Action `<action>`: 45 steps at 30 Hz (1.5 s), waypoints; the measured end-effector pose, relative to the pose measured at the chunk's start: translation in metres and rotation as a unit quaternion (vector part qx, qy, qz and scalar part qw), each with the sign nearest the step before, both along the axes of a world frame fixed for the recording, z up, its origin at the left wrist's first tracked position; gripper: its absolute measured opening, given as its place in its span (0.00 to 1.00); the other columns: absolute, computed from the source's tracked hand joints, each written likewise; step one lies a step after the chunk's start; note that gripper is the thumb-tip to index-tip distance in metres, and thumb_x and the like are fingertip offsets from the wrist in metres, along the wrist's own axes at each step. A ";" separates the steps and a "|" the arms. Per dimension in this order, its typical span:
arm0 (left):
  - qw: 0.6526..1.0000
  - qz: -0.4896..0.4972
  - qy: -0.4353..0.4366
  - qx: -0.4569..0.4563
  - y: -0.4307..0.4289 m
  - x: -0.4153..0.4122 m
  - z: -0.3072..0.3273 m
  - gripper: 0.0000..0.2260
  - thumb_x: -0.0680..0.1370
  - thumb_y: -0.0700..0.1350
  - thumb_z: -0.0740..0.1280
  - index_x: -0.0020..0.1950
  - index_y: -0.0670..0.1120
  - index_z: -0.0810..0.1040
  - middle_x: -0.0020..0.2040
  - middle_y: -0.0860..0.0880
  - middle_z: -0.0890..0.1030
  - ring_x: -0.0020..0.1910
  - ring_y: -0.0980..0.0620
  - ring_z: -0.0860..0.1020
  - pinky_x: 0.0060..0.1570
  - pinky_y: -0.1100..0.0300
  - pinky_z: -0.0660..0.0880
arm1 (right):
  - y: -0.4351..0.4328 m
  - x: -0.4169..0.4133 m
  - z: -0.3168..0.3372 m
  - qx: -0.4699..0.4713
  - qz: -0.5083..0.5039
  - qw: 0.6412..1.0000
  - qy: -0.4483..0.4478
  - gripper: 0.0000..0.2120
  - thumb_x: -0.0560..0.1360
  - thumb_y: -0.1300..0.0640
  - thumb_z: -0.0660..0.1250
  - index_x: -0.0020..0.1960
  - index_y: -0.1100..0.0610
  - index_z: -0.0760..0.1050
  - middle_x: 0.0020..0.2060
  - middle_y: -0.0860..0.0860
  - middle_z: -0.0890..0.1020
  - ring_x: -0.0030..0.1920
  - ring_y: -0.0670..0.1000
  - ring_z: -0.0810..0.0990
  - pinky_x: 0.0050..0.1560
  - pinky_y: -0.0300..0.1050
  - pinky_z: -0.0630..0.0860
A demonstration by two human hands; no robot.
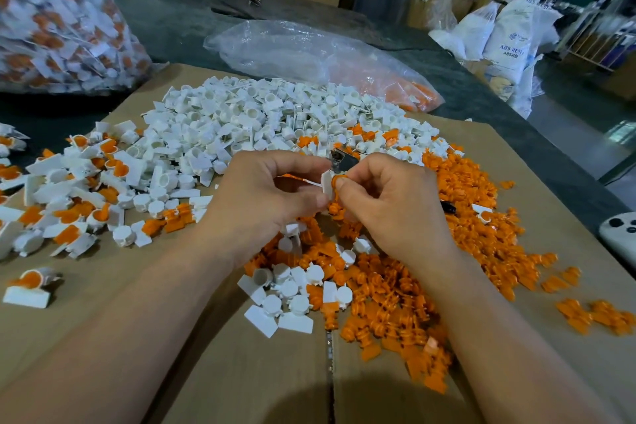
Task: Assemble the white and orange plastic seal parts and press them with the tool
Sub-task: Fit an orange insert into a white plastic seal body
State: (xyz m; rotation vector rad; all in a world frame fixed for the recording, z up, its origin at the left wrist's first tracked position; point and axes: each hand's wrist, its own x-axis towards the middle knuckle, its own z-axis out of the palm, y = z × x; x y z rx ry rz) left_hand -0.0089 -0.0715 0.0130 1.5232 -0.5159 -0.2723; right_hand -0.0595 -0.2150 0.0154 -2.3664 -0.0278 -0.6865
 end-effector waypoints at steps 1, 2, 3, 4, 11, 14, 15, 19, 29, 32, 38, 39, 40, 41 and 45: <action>1.000 0.001 -0.001 -0.002 0.000 0.000 0.000 0.16 0.66 0.29 0.72 0.44 0.49 0.82 0.40 0.53 0.84 0.37 0.58 0.82 0.37 0.70 0.76 | -0.001 0.000 0.000 0.010 0.002 1.000 0.011 0.12 0.71 0.59 0.68 0.32 0.48 0.72 0.24 0.42 0.75 0.31 0.44 0.76 0.29 0.33 0.71; 1.000 0.003 -0.002 -0.003 0.000 0.000 0.000 0.16 0.66 0.29 0.73 0.44 0.49 0.82 0.39 0.53 0.84 0.36 0.58 0.82 0.37 0.70 0.76 | -0.001 0.000 0.001 0.014 0.006 1.000 0.015 0.12 0.72 0.59 0.68 0.32 0.48 0.72 0.25 0.42 0.75 0.31 0.44 0.76 0.29 0.34 0.71; 1.000 0.005 -0.004 -0.004 0.000 0.000 0.000 0.16 0.66 0.29 0.73 0.43 0.49 0.82 0.38 0.53 0.85 0.36 0.58 0.82 0.37 0.70 0.77 | 0.000 -0.001 0.001 0.007 0.010 1.000 0.010 0.10 0.72 0.59 0.68 0.33 0.50 0.73 0.25 0.42 0.75 0.31 0.45 0.76 0.30 0.35 0.70; 1.000 0.008 -0.006 -0.006 0.000 0.000 0.000 0.16 0.66 0.29 0.73 0.43 0.50 0.82 0.37 0.53 0.85 0.36 0.58 0.82 0.37 0.69 0.77 | 0.001 -0.002 0.003 -0.008 0.013 1.000 -0.001 0.09 0.72 0.59 0.68 0.34 0.52 0.74 0.24 0.42 0.74 0.31 0.45 0.75 0.29 0.36 0.69; 1.000 0.014 -0.019 -0.004 0.001 -0.003 0.001 0.15 0.65 0.31 0.74 0.42 0.51 0.82 0.37 0.54 0.84 0.36 0.57 0.82 0.38 0.68 0.78 | 0.000 -0.002 0.003 0.010 0.015 1.000 0.008 0.10 0.72 0.60 0.68 0.34 0.50 0.73 0.25 0.44 0.76 0.30 0.47 0.76 0.29 0.38 0.70; 1.000 0.023 -0.008 -0.016 0.001 -0.002 0.001 0.15 0.65 0.32 0.74 0.41 0.52 0.83 0.37 0.51 0.85 0.36 0.55 0.83 0.40 0.64 0.80 | 0.001 -0.002 0.001 0.006 0.014 1.000 -0.007 0.08 0.72 0.60 0.68 0.35 0.53 0.74 0.26 0.44 0.76 0.31 0.48 0.76 0.29 0.39 0.70; 0.999 0.026 -0.001 -0.022 0.001 -0.002 0.001 0.15 0.65 0.32 0.74 0.40 0.52 0.83 0.36 0.50 0.85 0.36 0.53 0.83 0.40 0.63 0.80 | 0.001 -0.002 0.000 0.010 0.016 1.000 -0.010 0.07 0.72 0.60 0.69 0.36 0.54 0.75 0.25 0.43 0.76 0.30 0.46 0.76 0.28 0.37 0.70; 0.997 0.065 0.019 -0.037 -0.002 -0.001 0.000 0.11 0.67 0.32 0.72 0.39 0.48 0.83 0.32 0.49 0.83 0.30 0.55 0.81 0.33 0.67 0.77 | 0.004 -0.001 -0.002 0.028 0.049 0.998 -0.002 0.08 0.72 0.59 0.69 0.37 0.49 0.74 0.27 0.40 0.75 0.29 0.41 0.76 0.28 0.33 0.70; 0.994 0.071 0.048 -0.065 -0.001 0.000 0.002 0.10 0.68 0.30 0.70 0.39 0.45 0.83 0.27 0.48 0.81 0.26 0.55 0.78 0.28 0.67 0.75 | 0.004 -0.001 -0.004 0.038 0.101 0.991 -0.074 0.14 0.66 0.57 0.74 0.50 0.50 0.76 0.39 0.41 0.77 0.40 0.42 0.78 0.42 0.31 0.75; 0.994 0.068 0.060 -0.067 -0.001 0.001 0.002 0.10 0.67 0.29 0.70 0.37 0.44 0.81 0.27 0.48 0.80 0.26 0.53 0.78 0.28 0.66 0.75 | 0.003 0.000 -0.005 -0.007 0.105 0.988 -0.115 0.15 0.66 0.60 0.73 0.53 0.58 0.78 0.41 0.48 0.77 0.42 0.44 0.77 0.42 0.33 0.76; 0.988 0.023 0.117 -0.101 0.001 0.000 0.003 0.12 0.68 0.29 0.69 0.30 0.43 0.82 0.28 0.45 0.81 0.27 0.50 0.80 0.29 0.63 0.78 | 0.002 -0.001 -0.001 0.025 0.090 0.987 -0.130 0.12 0.65 0.58 0.73 0.47 0.52 0.77 0.37 0.43 0.77 0.40 0.46 0.79 0.41 0.35 0.77; 0.986 0.015 0.125 -0.107 0.001 0.000 0.004 0.12 0.69 0.29 0.68 0.30 0.42 0.82 0.29 0.44 0.81 0.27 0.49 0.80 0.29 0.63 0.78 | 0.002 -0.001 0.000 0.036 0.085 0.987 -0.130 0.12 0.65 0.57 0.73 0.47 0.51 0.76 0.37 0.42 0.77 0.39 0.45 0.79 0.40 0.35 0.77; 0.986 0.011 0.129 -0.109 0.001 0.000 0.004 0.11 0.69 0.29 0.68 0.30 0.42 0.82 0.29 0.44 0.81 0.27 0.50 0.80 0.29 0.63 0.78 | 0.002 -0.001 0.000 0.043 0.081 0.987 -0.130 0.12 0.65 0.57 0.73 0.46 0.50 0.76 0.37 0.41 0.77 0.39 0.45 0.79 0.40 0.34 0.77; 0.985 0.010 0.131 -0.109 0.001 0.000 0.004 0.11 0.69 0.29 0.68 0.30 0.42 0.82 0.29 0.44 0.81 0.27 0.50 0.80 0.30 0.63 0.78 | 0.002 -0.002 0.000 0.049 0.079 0.987 -0.129 0.12 0.64 0.57 0.73 0.46 0.50 0.76 0.36 0.41 0.77 0.38 0.44 0.79 0.39 0.33 0.76; 0.985 0.011 0.138 -0.102 0.001 0.000 0.004 0.11 0.68 0.29 0.69 0.29 0.42 0.82 0.29 0.45 0.81 0.26 0.51 0.79 0.28 0.64 0.78 | 0.002 -0.001 -0.001 0.064 0.085 0.988 -0.115 0.13 0.65 0.59 0.72 0.48 0.51 0.76 0.37 0.41 0.77 0.39 0.44 0.79 0.40 0.32 0.76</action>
